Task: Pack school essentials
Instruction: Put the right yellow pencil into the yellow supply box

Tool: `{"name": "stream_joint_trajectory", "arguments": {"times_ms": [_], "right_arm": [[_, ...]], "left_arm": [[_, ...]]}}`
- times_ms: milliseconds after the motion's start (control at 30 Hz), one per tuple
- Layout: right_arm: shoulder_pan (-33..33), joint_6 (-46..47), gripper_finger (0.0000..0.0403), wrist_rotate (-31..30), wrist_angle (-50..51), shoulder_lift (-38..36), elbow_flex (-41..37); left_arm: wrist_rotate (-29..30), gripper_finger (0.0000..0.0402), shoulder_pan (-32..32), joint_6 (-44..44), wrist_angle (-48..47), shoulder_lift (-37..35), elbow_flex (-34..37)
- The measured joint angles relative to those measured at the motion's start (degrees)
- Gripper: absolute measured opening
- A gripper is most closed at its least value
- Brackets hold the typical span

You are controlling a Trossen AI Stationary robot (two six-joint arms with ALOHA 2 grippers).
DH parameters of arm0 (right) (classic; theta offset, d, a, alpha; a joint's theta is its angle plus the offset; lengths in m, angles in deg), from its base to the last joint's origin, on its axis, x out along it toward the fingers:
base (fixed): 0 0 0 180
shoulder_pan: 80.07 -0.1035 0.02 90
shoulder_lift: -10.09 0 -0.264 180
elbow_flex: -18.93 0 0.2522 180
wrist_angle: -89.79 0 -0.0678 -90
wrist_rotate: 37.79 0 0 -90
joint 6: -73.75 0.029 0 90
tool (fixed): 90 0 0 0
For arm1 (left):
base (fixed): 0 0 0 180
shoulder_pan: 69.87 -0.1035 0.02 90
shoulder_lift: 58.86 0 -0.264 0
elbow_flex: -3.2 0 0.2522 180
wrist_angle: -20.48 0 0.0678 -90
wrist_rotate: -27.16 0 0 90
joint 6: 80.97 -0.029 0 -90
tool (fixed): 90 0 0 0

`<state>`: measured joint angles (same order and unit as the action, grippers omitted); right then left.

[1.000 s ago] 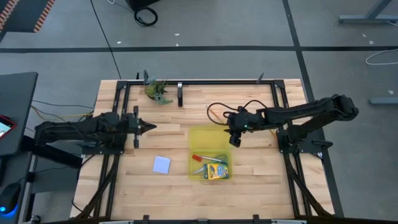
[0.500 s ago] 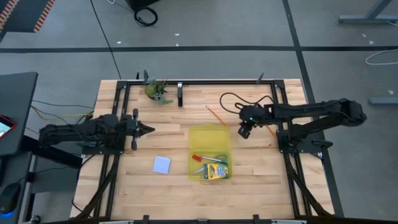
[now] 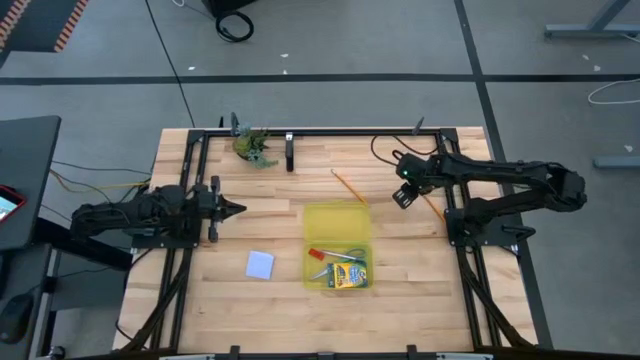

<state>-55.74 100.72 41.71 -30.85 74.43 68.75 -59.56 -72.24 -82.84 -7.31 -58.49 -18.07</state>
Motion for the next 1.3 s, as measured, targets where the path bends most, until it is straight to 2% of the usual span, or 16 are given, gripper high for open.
{"name": "stream_joint_trajectory", "arguments": {"times_ms": [200, 433, 633, 867, 1033, 1300], "right_arm": [[3.6, -0.2, 0.0138, 1.9, 2.8, 3.9, 0.0], [7.7, -2.9, 0.0137, 0.1, 6.7, 10.0, 3.1], [12.6, -4.6, 0.0136, 3.0, 14.0, 16.1, 6.0], [14.3, -9.2, 0.0136, 8.1, 17.6, 22.7, 7.8], [15.1, -10.5, 0.0136, 8.1, 19.2, 27.9, 7.8], [15.1, -13.5, 0.0135, 8.2, 19.8, 32.9, 7.8]], "left_arm": [[-0.1, 0.0014, 0.0, 0.1, 3.9, -0.1, 2.3], [-0.1, 0.0005, 0.0, 0.0, 3.9, -0.1, 2.4], [-0.3, 0.0021, 0.0, 1.0, 3.3, -0.1, 2.4], [-1.7, 0.0019, 0.1, 1.0, 3.1, -0.1, 2.4], [-2.3, 0.0012, 0.1, 0.9, 2.9, -0.1, 2.4], [-2.6, 0.0024, 0.1, 0.9, 1.8, -0.1, 2.4]]}}
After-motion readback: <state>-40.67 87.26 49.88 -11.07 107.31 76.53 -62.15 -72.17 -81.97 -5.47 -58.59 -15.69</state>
